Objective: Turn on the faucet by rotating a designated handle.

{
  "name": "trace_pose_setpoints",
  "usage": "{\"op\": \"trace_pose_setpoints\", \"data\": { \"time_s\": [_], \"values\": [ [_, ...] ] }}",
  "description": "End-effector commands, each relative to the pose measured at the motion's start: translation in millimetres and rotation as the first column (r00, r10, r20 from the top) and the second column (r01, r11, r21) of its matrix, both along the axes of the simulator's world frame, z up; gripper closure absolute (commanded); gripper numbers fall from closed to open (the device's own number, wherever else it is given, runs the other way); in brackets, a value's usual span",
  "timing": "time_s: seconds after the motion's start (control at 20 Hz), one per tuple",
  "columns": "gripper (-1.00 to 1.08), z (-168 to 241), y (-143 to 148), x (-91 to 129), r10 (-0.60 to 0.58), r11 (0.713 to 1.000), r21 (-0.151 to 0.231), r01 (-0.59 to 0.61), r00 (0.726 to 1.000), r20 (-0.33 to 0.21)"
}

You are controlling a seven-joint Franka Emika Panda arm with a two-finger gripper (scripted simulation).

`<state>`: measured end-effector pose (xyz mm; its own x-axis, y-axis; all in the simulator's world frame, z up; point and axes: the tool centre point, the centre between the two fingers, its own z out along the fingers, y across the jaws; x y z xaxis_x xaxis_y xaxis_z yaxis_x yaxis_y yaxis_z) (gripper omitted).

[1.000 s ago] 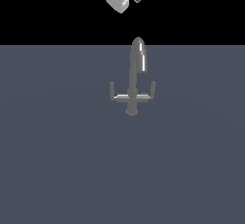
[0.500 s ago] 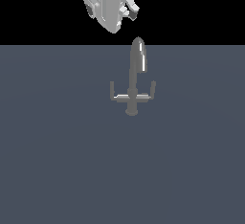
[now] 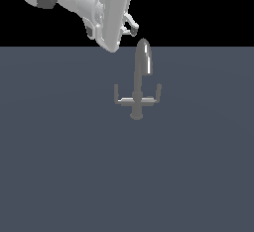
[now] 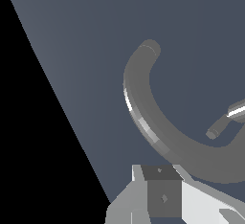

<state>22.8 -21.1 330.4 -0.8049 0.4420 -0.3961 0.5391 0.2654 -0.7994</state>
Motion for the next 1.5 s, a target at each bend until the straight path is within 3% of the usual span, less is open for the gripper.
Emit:
{"op": "trace_pose_setpoints", "data": {
  "time_s": [0.0, 0.35, 0.7, 1.05, 1.45],
  "values": [
    [1.08, -9.2, 2.7, 7.7, 0.045, 0.999, -0.011, -0.046, 0.997, -0.068],
    [1.08, -36.2, 10.8, 27.3, 0.152, 0.986, -0.029, -0.165, 0.954, -0.258],
    [1.08, -65.1, 20.1, 44.6, 0.232, 0.962, -0.028, -0.272, 0.866, -0.444],
    [1.08, -95.6, 30.2, 59.4, 0.281, 0.932, -0.011, -0.363, 0.738, -0.614],
    [1.08, -132.4, 42.6, 72.8, 0.295, 0.895, 0.023, -0.445, 0.553, -0.779]
  ]
}}
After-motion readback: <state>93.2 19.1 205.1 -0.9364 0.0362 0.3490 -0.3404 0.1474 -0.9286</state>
